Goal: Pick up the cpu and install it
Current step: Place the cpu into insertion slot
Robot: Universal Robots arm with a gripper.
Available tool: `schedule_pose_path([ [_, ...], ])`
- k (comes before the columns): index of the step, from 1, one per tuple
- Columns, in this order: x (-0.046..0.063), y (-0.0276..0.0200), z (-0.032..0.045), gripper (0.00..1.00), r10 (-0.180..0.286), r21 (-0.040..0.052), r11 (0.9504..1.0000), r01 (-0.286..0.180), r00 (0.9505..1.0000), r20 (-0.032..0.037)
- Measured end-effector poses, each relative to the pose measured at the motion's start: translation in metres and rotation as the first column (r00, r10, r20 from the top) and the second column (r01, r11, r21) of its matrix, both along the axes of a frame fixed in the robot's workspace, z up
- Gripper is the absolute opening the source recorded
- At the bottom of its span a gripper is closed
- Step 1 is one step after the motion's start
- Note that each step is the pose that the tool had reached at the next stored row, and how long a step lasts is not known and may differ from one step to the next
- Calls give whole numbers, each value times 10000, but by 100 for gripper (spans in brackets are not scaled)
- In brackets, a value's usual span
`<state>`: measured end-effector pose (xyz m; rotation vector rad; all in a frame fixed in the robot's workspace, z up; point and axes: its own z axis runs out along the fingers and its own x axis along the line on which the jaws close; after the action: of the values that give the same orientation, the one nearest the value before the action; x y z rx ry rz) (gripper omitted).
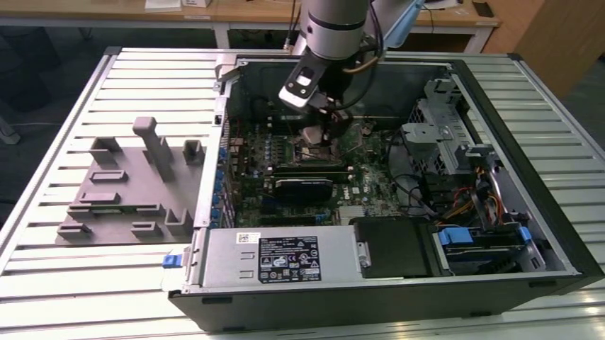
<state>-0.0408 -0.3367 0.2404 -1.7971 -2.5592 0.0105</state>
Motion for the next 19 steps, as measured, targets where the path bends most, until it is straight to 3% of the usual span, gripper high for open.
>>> schedule_pose_path([
  [4,0,0,-3,54,-734,0,9973,734,9973,0],
  [7,0,0,-5,54,-1271,0,9919,1271,9919,0],
  [11,0,0,-9,54,-1996,-1,9799,1996,9799,0],
  [16,0,0,-11,54,-2839,-7,9588,2839,9588,2],
  [19,0,0,-11,54,-2904,-11,9569,2904,9569,3],
])
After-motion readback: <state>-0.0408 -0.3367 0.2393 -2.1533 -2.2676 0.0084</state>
